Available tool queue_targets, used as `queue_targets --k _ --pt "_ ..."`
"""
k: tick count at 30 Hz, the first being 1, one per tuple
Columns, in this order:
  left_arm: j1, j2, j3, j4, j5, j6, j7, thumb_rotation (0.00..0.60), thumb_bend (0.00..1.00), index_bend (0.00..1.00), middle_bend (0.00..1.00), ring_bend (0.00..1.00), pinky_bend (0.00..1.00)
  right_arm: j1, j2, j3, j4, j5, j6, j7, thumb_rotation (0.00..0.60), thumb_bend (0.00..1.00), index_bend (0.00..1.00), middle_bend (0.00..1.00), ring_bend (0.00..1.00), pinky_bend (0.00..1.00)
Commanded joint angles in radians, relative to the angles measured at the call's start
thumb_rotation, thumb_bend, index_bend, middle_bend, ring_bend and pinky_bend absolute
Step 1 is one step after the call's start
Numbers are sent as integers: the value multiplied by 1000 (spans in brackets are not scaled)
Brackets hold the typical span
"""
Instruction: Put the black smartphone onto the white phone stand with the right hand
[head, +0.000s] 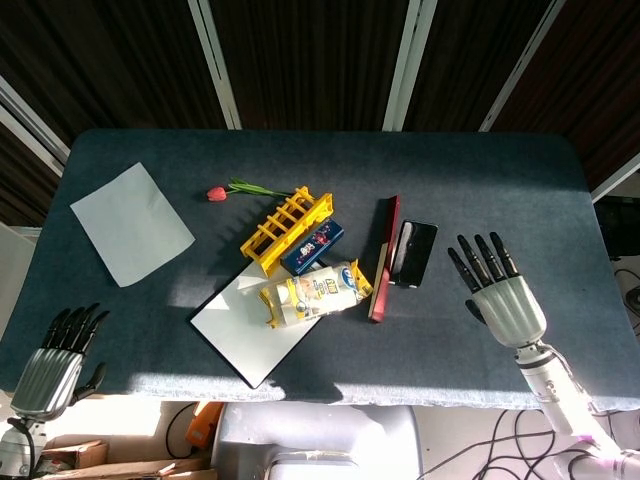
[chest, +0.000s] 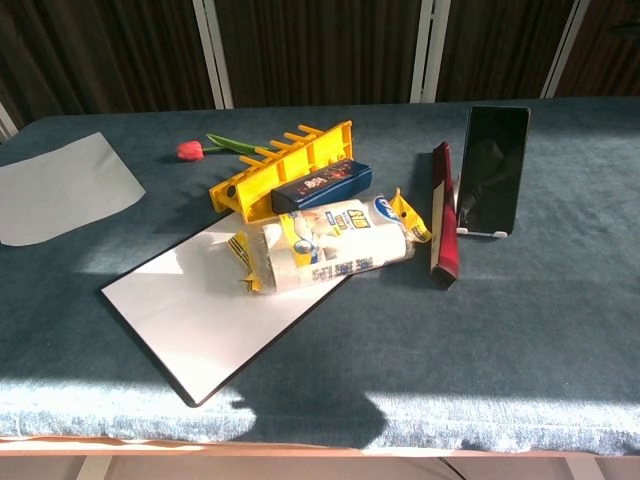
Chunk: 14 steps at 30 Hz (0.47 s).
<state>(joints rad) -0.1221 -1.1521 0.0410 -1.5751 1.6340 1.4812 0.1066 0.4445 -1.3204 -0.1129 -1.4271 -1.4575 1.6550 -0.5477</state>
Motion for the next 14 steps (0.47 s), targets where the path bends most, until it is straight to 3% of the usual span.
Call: queue_targets --k 1,5,14 --pt "1 0 -2 2 0 2 -2 600 398 0 0 0 0 -247 137 87 -300 271 44 21 600 302 0 0 0 0" --pt "2 -5 0 6 9 6 4 600 400 0 0 0 0 -300 99 114 -199 276 37 189 600 302 0 0 0 0" --pt "7 -19 -4 25 30 36 -21 600 371 0 0 0 0 -301 105 137 -139 265 -65 232 600 302 0 0 0 0"
